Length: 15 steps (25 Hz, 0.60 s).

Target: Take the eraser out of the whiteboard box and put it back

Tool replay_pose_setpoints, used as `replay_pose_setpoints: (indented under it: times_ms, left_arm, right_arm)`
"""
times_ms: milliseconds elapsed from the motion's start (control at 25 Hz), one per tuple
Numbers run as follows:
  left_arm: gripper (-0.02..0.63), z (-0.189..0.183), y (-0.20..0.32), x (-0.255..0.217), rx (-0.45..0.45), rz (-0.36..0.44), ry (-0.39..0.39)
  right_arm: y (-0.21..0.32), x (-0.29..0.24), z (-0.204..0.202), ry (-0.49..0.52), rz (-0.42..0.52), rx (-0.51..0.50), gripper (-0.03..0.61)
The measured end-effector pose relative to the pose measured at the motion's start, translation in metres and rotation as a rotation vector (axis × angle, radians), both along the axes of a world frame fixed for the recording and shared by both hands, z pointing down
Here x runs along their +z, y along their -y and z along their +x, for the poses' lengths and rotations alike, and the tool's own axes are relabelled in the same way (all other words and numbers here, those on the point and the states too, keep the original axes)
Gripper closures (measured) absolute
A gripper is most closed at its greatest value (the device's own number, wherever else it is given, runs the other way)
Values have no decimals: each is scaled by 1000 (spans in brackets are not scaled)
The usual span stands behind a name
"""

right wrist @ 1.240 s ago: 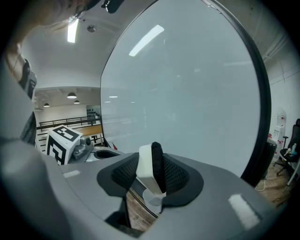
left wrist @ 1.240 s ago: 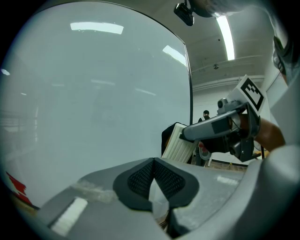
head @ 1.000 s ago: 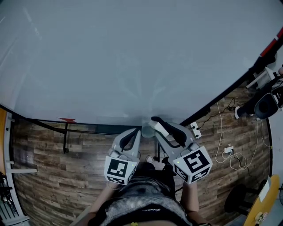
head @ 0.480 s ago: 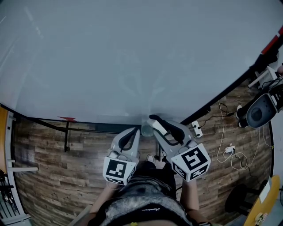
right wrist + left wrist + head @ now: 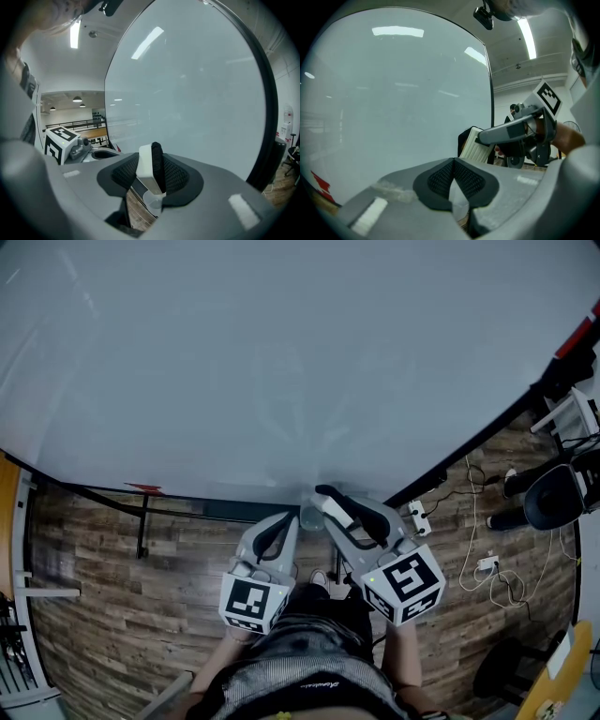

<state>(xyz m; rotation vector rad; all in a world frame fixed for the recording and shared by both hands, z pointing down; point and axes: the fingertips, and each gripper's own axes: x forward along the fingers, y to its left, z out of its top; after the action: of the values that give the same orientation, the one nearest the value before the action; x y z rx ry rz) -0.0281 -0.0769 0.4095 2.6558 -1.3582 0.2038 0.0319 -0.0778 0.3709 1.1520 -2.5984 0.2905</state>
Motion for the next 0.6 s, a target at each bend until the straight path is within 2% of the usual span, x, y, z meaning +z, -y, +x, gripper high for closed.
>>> replay_pose_setpoints:
  times_ms: [600]
  left_arm:
    - [614,-1,-3,7,-3,5,16]
  right_arm:
    - [-1,0,-2,-6,-3,-24,420]
